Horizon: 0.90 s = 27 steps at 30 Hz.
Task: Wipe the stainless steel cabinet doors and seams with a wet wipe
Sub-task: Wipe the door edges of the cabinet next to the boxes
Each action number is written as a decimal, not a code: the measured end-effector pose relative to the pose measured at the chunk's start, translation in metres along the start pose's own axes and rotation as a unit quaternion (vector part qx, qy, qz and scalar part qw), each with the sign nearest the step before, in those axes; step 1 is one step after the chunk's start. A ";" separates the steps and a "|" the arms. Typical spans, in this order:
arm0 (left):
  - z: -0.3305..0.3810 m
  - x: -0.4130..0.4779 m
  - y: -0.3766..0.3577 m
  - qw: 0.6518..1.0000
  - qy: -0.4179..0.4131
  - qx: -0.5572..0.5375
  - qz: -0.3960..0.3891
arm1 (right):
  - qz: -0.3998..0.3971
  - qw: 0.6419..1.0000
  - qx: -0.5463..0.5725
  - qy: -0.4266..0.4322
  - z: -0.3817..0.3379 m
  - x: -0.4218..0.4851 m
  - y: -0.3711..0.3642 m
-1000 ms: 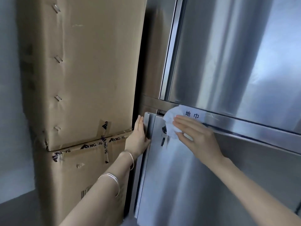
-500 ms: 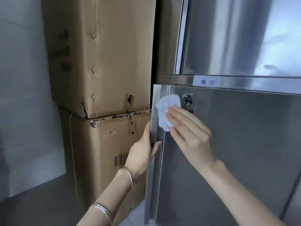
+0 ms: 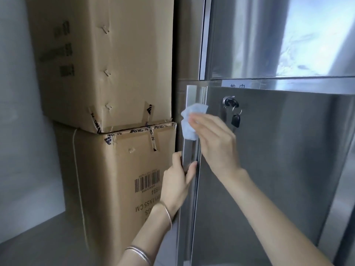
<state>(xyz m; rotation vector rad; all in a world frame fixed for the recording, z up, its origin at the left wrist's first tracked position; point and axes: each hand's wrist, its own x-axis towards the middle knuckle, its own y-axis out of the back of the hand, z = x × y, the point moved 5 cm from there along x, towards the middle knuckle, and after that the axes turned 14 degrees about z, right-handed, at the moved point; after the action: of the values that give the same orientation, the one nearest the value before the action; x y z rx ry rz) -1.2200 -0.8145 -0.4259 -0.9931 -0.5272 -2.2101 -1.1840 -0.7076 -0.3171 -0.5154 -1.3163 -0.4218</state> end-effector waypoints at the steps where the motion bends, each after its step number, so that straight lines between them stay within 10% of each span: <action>1: -0.001 0.001 0.001 1.000 -0.008 -0.007 0.001 | 0.010 1.000 -0.005 -0.005 0.004 0.018 -0.006; 27: 0.000 -0.007 0.006 1.000 -0.021 -0.005 -0.022 | 0.028 0.994 0.022 -0.099 0.000 -0.060 0.008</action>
<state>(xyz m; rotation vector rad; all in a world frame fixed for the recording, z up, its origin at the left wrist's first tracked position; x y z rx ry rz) -1.2118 -0.8158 -0.4306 -1.0445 -0.5634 -2.2360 -1.1923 -0.7010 -0.3768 -0.5675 -1.4952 -0.3001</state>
